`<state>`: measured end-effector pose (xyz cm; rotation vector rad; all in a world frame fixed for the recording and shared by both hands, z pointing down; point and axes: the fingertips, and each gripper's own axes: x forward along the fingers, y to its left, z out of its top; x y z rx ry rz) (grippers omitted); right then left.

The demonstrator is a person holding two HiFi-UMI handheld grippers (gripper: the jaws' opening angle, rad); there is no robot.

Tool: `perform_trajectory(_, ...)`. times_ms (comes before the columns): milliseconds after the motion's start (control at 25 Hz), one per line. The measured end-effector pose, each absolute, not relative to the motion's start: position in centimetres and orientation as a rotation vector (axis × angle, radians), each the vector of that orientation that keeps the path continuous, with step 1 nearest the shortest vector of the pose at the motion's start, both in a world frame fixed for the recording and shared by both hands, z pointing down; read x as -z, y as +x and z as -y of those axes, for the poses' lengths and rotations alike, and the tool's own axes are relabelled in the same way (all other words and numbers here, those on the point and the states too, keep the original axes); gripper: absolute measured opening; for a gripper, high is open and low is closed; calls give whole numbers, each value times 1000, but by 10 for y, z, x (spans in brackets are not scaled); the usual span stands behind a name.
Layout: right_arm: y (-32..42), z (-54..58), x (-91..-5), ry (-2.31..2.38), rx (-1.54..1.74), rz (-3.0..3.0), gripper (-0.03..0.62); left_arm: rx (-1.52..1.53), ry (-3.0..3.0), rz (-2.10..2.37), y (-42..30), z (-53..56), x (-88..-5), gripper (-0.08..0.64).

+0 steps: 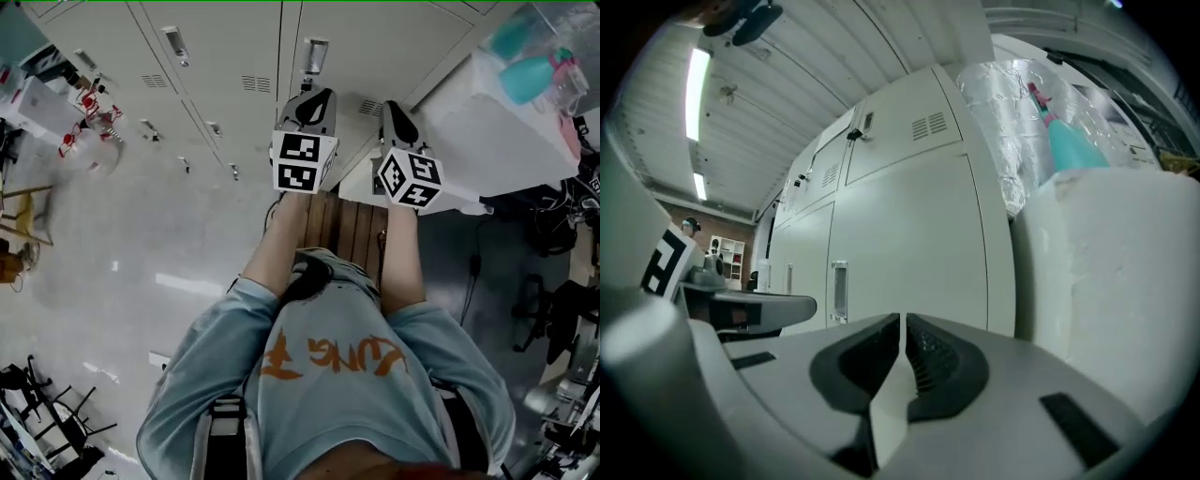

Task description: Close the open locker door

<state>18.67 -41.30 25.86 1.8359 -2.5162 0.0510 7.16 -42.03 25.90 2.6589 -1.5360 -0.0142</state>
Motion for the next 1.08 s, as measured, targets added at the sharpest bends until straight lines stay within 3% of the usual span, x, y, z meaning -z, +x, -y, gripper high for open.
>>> perform_trajectory(240,202,384,-229,1826,-3,2554,40,65,2723,1606,79,389,-215,18)
perform_trajectory(1080,213,359,-220,1806,51,2611,40,14,2704,1667,83,371,-219,18)
